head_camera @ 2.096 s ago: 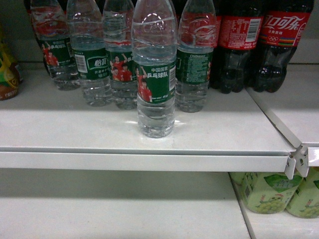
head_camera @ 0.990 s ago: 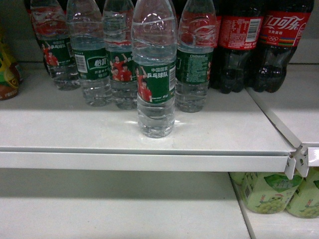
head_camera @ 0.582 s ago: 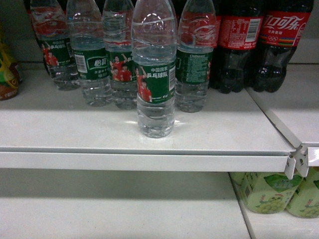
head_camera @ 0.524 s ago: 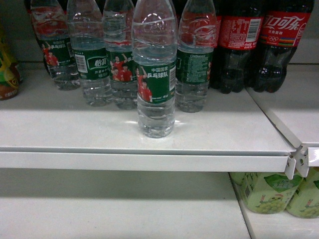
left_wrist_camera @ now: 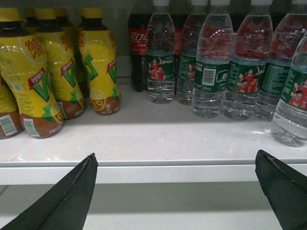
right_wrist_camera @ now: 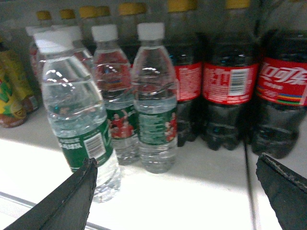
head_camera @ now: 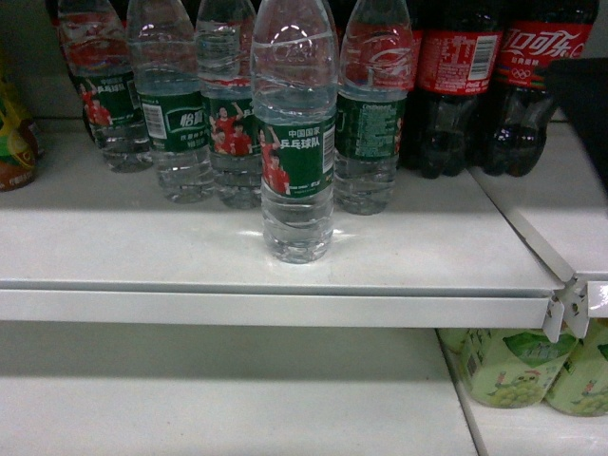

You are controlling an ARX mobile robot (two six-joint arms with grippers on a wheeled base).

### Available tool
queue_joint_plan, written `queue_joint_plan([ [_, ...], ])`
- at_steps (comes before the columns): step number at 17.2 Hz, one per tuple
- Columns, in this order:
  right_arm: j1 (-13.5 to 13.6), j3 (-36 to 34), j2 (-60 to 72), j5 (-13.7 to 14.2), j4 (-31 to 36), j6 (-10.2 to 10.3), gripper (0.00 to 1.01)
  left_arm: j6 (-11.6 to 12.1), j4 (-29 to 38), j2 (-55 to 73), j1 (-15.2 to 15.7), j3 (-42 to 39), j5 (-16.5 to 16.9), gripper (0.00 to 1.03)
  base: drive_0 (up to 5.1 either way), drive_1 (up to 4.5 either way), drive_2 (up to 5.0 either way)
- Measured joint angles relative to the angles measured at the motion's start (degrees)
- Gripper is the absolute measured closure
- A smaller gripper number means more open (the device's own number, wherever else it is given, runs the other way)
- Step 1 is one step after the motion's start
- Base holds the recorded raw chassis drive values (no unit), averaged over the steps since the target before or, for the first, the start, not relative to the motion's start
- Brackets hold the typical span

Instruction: Move water from second to third shelf

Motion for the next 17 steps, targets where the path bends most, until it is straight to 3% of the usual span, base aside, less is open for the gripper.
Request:
queue_joint_plan([
  [3,6.1,4.5,10.4,-0.9,2.8,-0.3,0.03,0.0,0.0,0.0,0.0,0.0,0.0,0.05,0.0,0.00,0.0],
  [6,9.5,8.3,15.4,-2.1,5.4,-0.3,0.03,0.0,0.0,0.0,0.0,0.0,0.0,0.05,0.0,0.00,0.0],
  [9,12.2,11.2,19.0,-2.7,4.0,-0.3,0.03,0.0,0.0,0.0,0.0,0.0,0.0,0.05,0.0,0.00,0.0],
  [13,14.4,15.7,22.4,-3.2,0.2,0.4,0.03,0.0,0.0,0.0,0.0,0.0,0.0,0.05,0.0,0.00,0.0],
  [17,14.3,22.4,26.5,-0.4,-7.0,3.5,0.03,0.0,0.0,0.0,0.0,0.0,0.0,0.05,0.0,0.00,0.0],
])
